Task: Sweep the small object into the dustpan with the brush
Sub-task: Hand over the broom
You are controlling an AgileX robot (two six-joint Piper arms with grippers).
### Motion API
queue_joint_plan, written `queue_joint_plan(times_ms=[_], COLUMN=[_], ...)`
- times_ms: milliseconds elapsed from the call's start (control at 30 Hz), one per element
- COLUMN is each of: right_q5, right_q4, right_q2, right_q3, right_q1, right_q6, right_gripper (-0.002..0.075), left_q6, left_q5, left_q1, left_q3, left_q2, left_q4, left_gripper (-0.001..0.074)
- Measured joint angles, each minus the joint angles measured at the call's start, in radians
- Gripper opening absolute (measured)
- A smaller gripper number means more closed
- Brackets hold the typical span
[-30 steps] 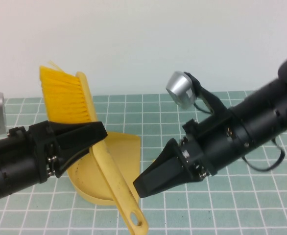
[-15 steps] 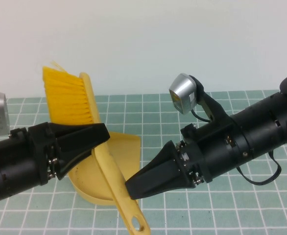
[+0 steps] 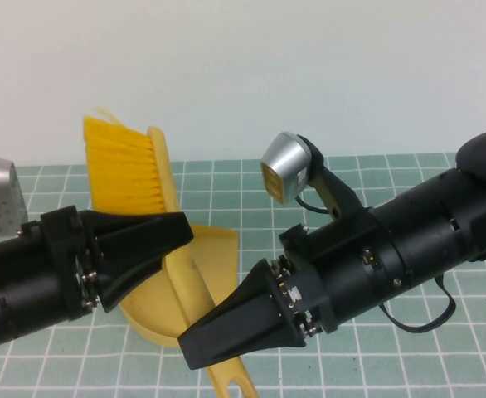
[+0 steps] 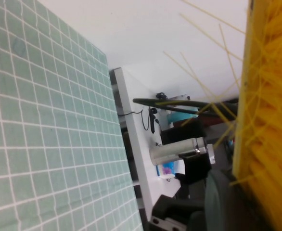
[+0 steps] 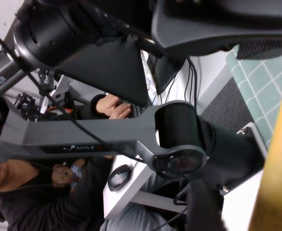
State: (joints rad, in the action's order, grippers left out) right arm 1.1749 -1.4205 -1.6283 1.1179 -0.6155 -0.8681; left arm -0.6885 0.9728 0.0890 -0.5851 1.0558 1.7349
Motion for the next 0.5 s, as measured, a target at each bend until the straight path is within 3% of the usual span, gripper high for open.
queue_joint_plan(times_ms=[200,400,500], right_q5=[-0.020,-0.022,-0.022], right_q4=[-0.006,-0.025,-0.040], right_q2=[0.000,-0.004,-0.006], right_q3=[-0.006,-0.008,-0.008], right_q1=[-0.006,-0.006,-0.006], right_q6=[0.006,-0.007,-0.033], right_gripper=[0.0199,0.0181,0.0178], left_q6=[0.037,0.004,0.003], left_q5=[0.006,0.011,0.021], left_q1=[0.000,0.000,0.000], left_q3=[0.000,-0.002,-0.002], left_q2=[-0.001,-0.001,-0.001], left_q4=[0.002,0.009,0.013], left_gripper=[0.0158,0.0176,0.0297])
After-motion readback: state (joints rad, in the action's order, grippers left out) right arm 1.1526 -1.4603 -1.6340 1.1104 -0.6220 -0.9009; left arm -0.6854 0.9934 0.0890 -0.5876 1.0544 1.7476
